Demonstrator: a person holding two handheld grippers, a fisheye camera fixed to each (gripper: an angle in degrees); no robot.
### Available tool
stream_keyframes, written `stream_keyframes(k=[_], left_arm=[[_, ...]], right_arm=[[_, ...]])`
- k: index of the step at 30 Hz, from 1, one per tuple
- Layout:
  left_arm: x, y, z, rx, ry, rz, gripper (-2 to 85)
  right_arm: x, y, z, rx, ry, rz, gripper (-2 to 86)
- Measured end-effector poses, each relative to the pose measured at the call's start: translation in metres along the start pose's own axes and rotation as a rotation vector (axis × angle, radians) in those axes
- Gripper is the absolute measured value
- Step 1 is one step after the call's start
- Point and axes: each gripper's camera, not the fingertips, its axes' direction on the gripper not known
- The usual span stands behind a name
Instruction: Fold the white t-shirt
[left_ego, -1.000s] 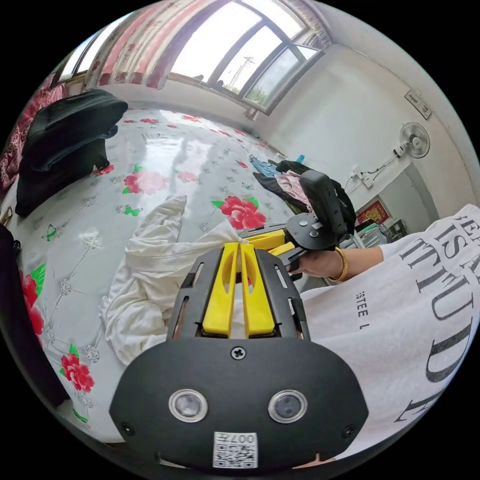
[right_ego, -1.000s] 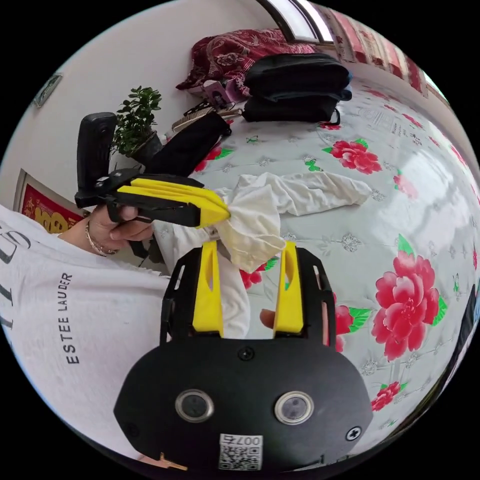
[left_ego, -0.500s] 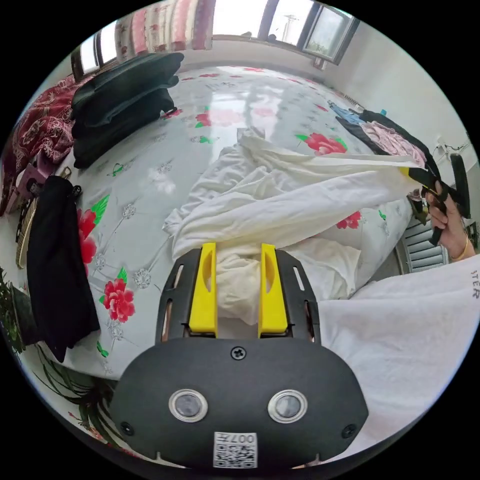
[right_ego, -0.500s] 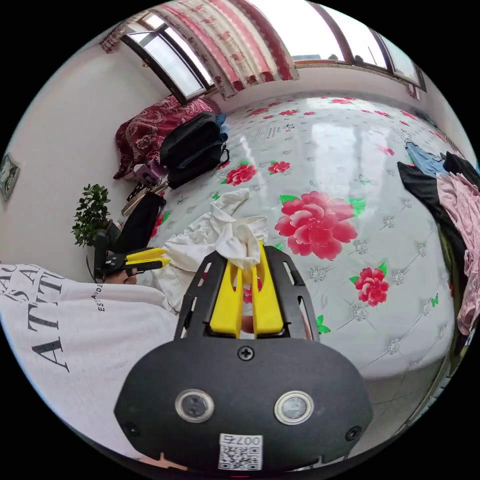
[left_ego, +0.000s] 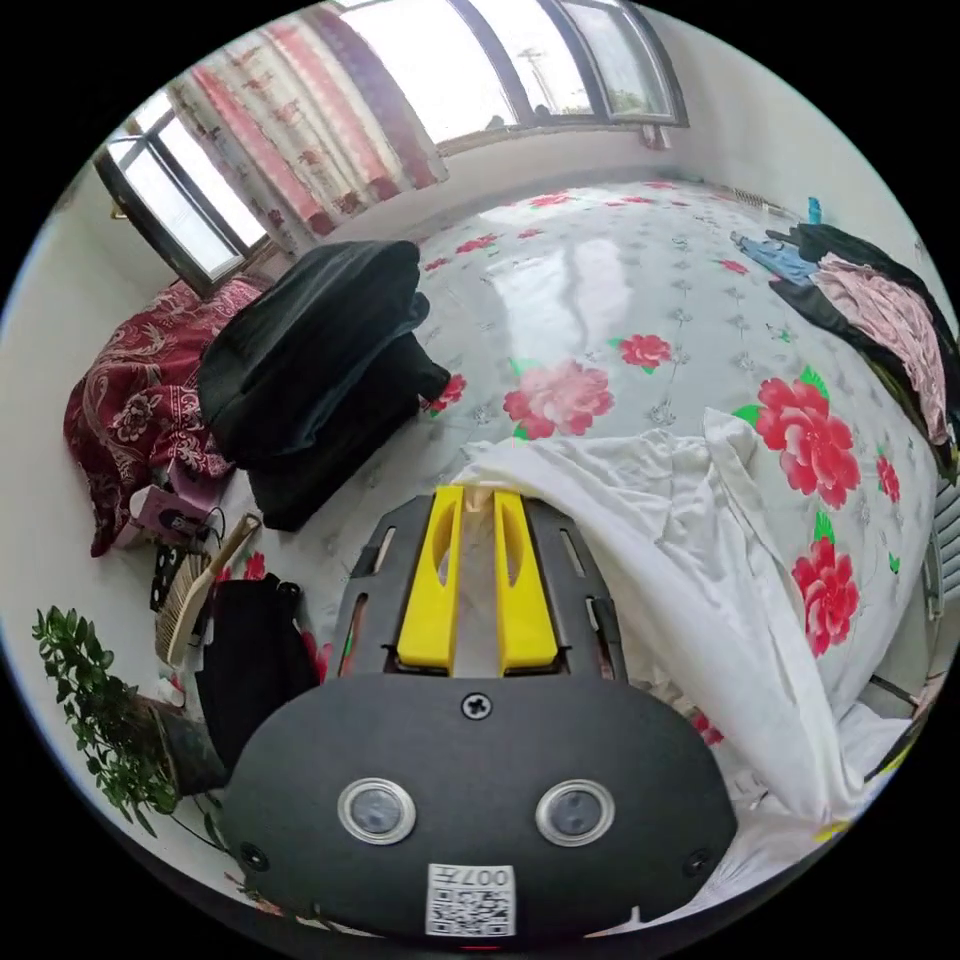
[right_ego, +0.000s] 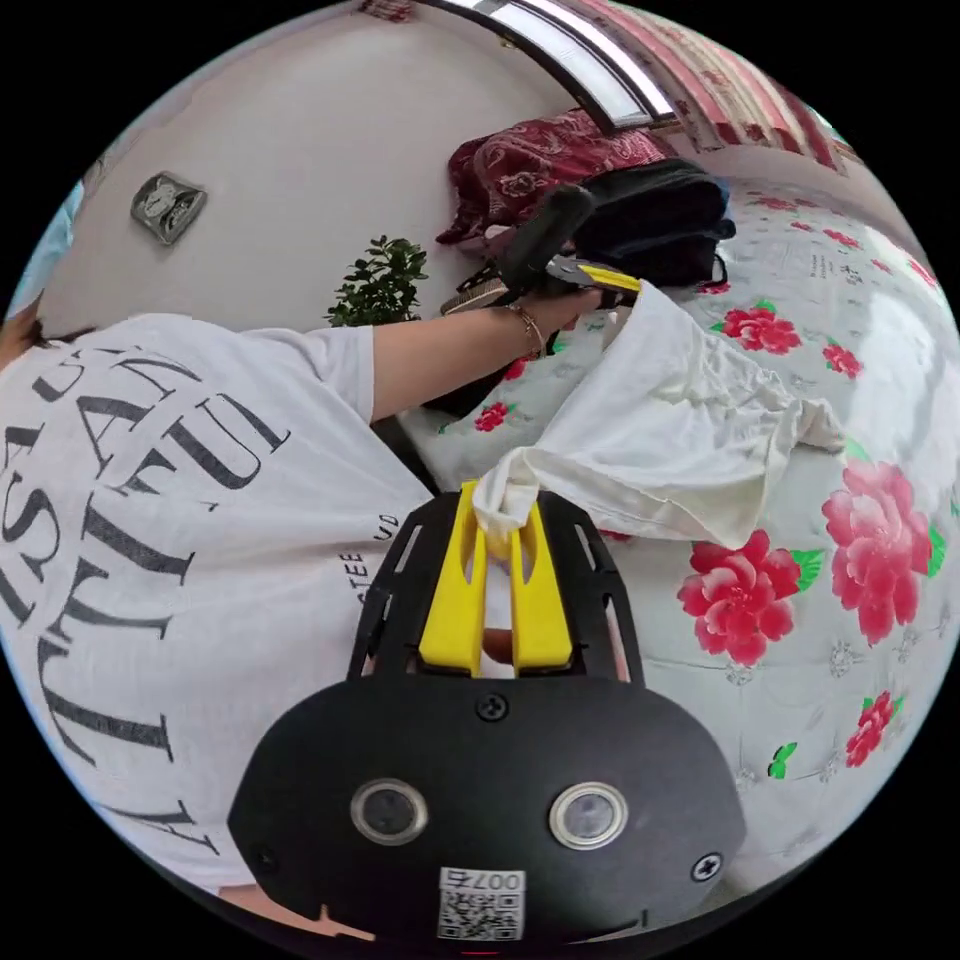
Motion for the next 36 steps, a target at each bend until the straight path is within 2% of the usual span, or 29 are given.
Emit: stream_keyframes(k=[2, 5, 8, 12, 15, 19, 25, 27, 30, 34, 36], left_arm=[[-0.021, 0.015, -0.006, -0.001, -0.043, -0.079, 3.9], [-0.047, 0.066, -0.012, -0.031, -0.031, -0.194, 1.1], [-0.050, 0.132, -0.017, -0.059, 0.089, -0.228, 1.3], [-0.021, 0.198, -0.033, -0.148, 0.317, -0.227, 5.4], [0.006, 0.213, -0.042, -0.210, 0.456, -0.183, 8.8], [0.024, 0.211, -0.033, -0.303, 0.531, -0.161, 10.7], [0.047, 0.179, -0.026, -0.372, 0.379, 0.020, 6.5], [0.047, 0.169, -0.024, -0.384, 0.348, 0.031, 1.5], [0.028, 0.159, -0.019, -0.397, 0.344, -0.024, -0.2], [-0.024, 0.138, -0.034, -0.295, 0.259, -0.122, -0.7], [-0.066, 0.117, -0.059, -0.174, 0.199, -0.182, -0.8]], right_arm=[[-0.008, -0.018, 0.021, -0.128, 0.057, -0.072, 2.1], [-0.002, -0.022, 0.019, -0.115, 0.085, -0.117, 2.7], [0.044, -0.022, 0.003, -0.060, 0.144, 0.006, 3.0], [0.149, -0.026, -0.039, 0.079, 0.248, 0.319, 3.6], [0.211, -0.044, -0.060, 0.126, 0.298, 0.438, 4.3], [0.276, -0.087, -0.061, 0.098, 0.295, 0.502, 5.6], [0.323, -0.116, -0.020, -0.055, 0.301, 0.595, 4.9], [0.308, -0.114, -0.022, -0.011, 0.374, 0.550, 3.1], [0.300, -0.109, -0.030, -0.049, 0.241, 0.505, 0.7], [0.272, -0.092, -0.131, 0.245, 0.242, 0.465, -0.1], [0.250, -0.083, -0.190, 0.402, 0.262, 0.423, -0.2]])
